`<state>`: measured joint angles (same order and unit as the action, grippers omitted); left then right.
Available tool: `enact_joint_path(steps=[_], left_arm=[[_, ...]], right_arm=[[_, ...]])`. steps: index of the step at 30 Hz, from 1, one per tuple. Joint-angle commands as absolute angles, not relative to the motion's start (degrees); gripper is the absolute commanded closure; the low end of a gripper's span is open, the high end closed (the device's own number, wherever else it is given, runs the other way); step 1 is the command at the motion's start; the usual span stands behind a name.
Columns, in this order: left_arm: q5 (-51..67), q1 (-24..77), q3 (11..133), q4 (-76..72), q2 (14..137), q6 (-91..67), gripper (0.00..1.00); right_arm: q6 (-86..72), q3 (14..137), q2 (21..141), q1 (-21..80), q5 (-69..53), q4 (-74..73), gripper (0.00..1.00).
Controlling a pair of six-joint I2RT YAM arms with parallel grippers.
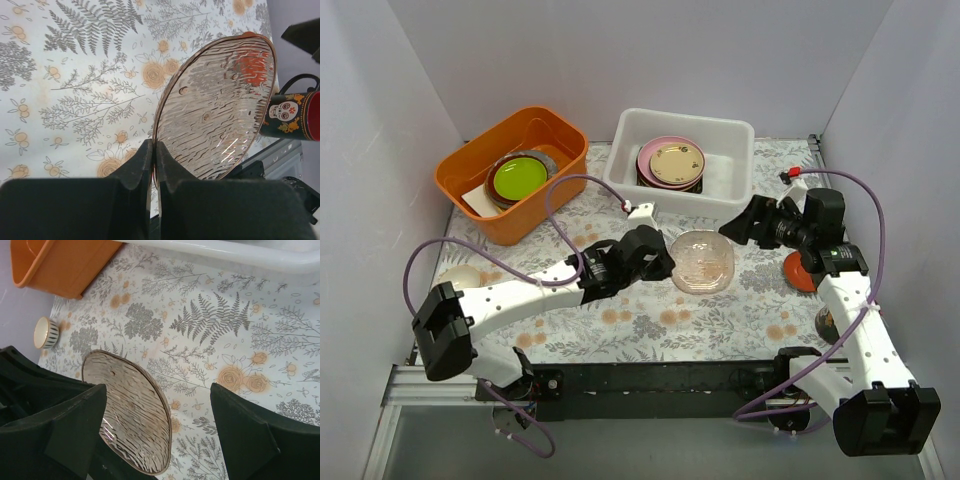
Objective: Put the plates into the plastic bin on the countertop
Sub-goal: Pick up the plate at the center of the board, then place the plate in the plastic bin.
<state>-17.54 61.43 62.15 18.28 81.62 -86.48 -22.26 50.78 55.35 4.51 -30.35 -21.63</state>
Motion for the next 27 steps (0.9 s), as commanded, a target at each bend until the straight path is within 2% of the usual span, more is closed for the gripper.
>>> enact_joint_path(steps=[1, 7, 13, 14, 22, 27], left_arm=[[-20.6, 59.6, 61.9, 21.5, 77.2, -85.0, 1.00], [-19.8, 57.7, 61.3, 21.0, 73.8, -85.1, 1.00], [-19.0, 57.2, 62.2, 20.5, 74.2, -84.5, 1.00], [-18.9, 57.2, 62.2, 20.4, 74.3, -84.5, 1.00], [-16.0, 57.2, 62.2, 17.5, 74.9, -85.0, 1.00], [-15.0, 57.1, 61.7, 16.5, 74.6, -85.0, 1.00]], right_arm=[[-21.7, 49.6, 55.6, 4.4, -36.3, -16.8, 0.09], [-21.6, 46.1, 56.2, 4.4, -41.9, -13.5, 0.11], [-23.9, 42.2, 56.3, 4.4, -48.9, -8.3, 0.18], [-23.9, 42.1, 56.4, 4.4, -49.6, -8.2, 0.23], [-26.9, 39.0, 56.8, 4.4, -53.3, -3.0, 0.37], [-27.5, 38.1, 57.1, 4.5, -55.0, -1.0, 0.51]])
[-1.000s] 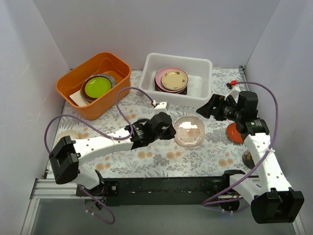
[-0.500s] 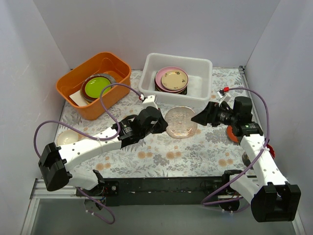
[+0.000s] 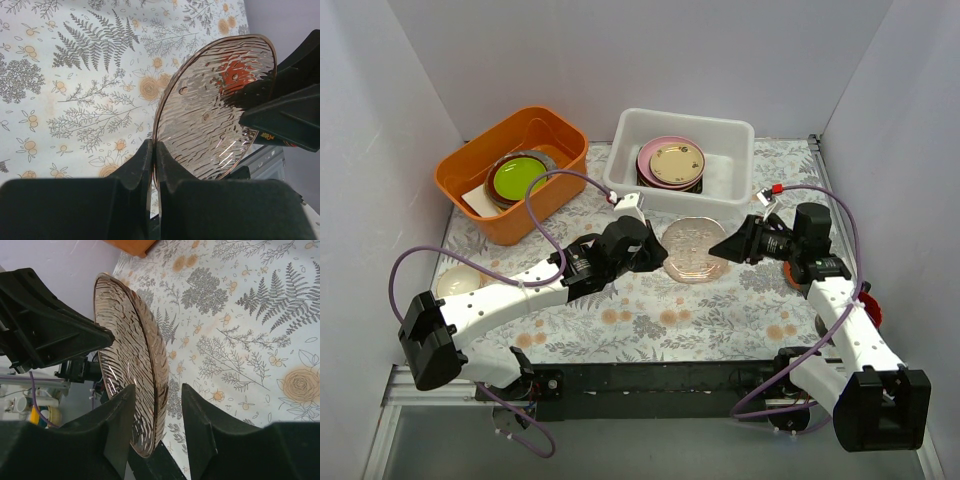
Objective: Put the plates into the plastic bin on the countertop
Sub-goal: Place the plate in the plastic bin.
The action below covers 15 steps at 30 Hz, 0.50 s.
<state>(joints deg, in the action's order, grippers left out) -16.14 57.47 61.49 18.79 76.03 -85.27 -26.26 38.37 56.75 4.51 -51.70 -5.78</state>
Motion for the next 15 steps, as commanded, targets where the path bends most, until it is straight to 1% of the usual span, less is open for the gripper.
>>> enact_joint_path(steps=[1, 2, 4, 5, 7, 8, 10, 11, 13, 14, 15], left_arm=[[-14.8, 57.1, 61.5, 16.3, 74.6, -85.1, 1.00], [-14.6, 57.1, 61.5, 16.2, 74.5, -85.0, 1.00], [-14.6, 57.1, 61.3, 16.1, 74.5, -85.1, 1.00], [-14.5, 57.2, 61.2, 16.1, 74.5, -85.1, 1.00], [-14.5, 57.1, 61.0, 16.1, 74.5, -85.1, 1.00], [-14.6, 57.1, 60.9, 16.1, 74.4, -85.1, 1.00], [-15.0, 57.1, 60.6, 16.2, 74.1, -85.2, 0.99], [-15.3, 57.1, 60.5, 16.3, 73.9, -85.0, 0.94], [-16.6, 57.1, 60.3, 16.7, 73.3, -84.8, 0.89], [-17.0, 57.2, 60.5, 17.0, 73.1, -84.4, 0.84], [-17.4, 57.1, 60.5, 17.6, 73.0, -84.2, 0.73]], right_arm=[[-27.4, 38.1, 57.3, 4.6, -55.3, -0.8, 0.54], [-27.4, 38.1, 57.3, 4.5, -55.5, -0.7, 0.59], [-27.4, 37.8, 57.4, 4.6, -55.8, -0.5, 0.65], [-27.4, 37.7, 57.4, 4.6, -56.0, -0.5, 0.71], [-27.4, 37.4, 57.3, 4.5, -56.0, -0.5, 0.76], [-27.5, 37.3, 57.3, 4.5, -55.7, -0.5, 0.81], [-27.5, 37.4, 57.3, 4.6, -55.5, -0.5, 0.85], [-27.5, 37.6, 57.4, 4.6, -55.3, -0.5, 0.88], [-27.4, 38.1, 57.7, 4.6, -54.8, -0.5, 0.89], [-27.3, 38.4, 57.7, 4.5, -54.2, -0.9, 0.90], [-27.2, 38.7, 57.9, 4.6, -54.1, -1.1, 0.91]])
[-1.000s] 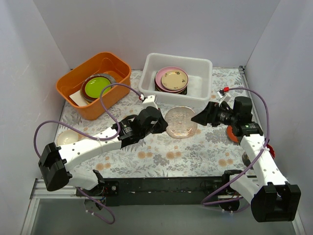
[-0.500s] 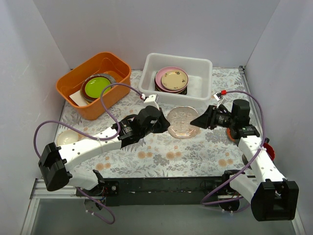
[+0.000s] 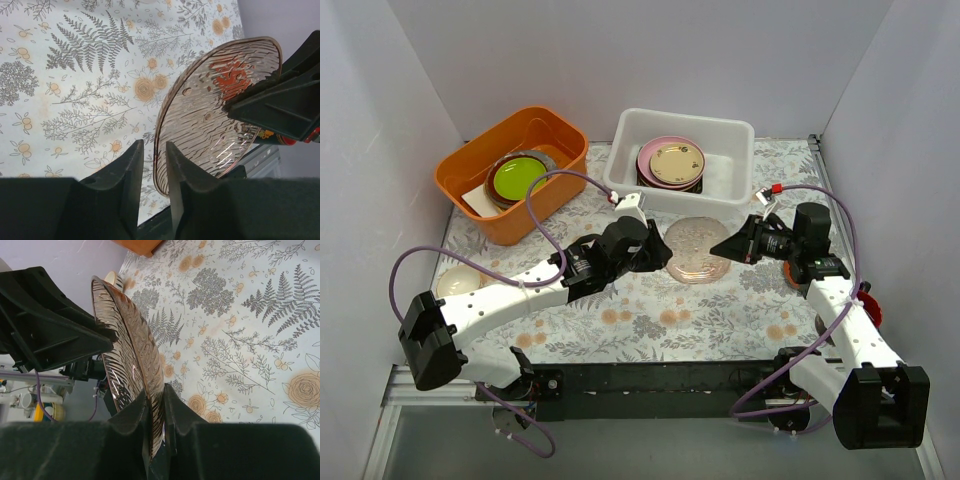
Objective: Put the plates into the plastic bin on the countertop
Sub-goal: Place the plate in the plastic bin.
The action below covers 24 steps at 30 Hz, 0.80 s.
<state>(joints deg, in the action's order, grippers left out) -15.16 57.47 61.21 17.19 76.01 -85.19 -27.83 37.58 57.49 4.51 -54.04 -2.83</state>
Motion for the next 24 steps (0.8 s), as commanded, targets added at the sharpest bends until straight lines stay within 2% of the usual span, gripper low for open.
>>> enact_joint_path(steps=[1, 4, 9, 17, 24], left_arm=[[-18.0, 57.2, 60.7, 18.0, 72.7, -83.9, 0.70], [-19.3, 57.1, 61.4, 19.6, 72.3, -82.9, 0.58], [-21.1, 56.8, 62.1, 22.4, 71.7, -82.8, 0.47], [-22.3, 56.3, 59.9, 23.9, 69.3, -83.8, 0.12], [-23.6, 56.2, 56.3, 24.5, 66.8, -85.2, 0.02]], right_arm=[[-27.0, 39.2, 58.3, 4.6, -53.8, -1.2, 0.91], [-27.0, 39.9, 59.2, 4.5, -53.1, -1.3, 0.92], [-26.7, 41.7, 61.2, 4.5, -51.9, -1.0, 0.93], [-26.9, 46.9, 66.6, 4.6, -49.0, 1.1, 0.94], [-28.5, 54.4, 74.9, 4.6, -47.4, 4.7, 0.94]])
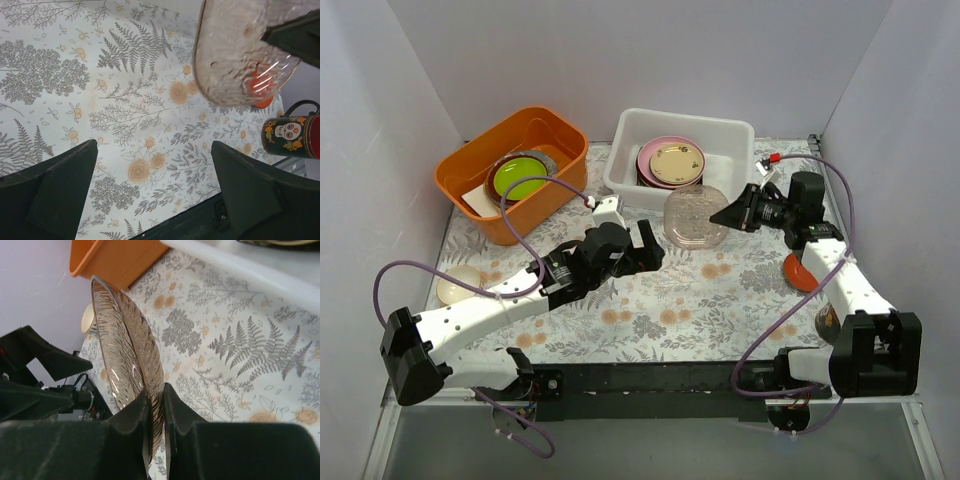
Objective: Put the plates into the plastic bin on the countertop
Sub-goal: Place the plate in the plastic bin.
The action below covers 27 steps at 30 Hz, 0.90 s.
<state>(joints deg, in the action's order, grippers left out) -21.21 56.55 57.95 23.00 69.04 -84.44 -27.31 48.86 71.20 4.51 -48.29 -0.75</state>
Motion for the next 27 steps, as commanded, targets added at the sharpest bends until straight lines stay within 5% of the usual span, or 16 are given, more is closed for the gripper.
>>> enact_joint_path(steps=[1, 10, 27], left_arm=[[-23.5, 56.2, 55.6, 24.7, 66.7, -85.4, 0.02], [-23.9, 54.9, 52.8, 26.5, 66.7, -84.4, 0.02], [-6.1, 41.1, 45.3, 21.0, 65.7, -73.4, 0.02]], right_arm=[[-29.1, 56.0, 75.8, 4.6, -47.5, 5.4, 0.94], [-30.9, 65.7, 84.0, 4.7, -43.6, 8.1, 0.95], [-22.8, 87.6, 102.7, 9.1, -28.8, -6.1, 0.96]])
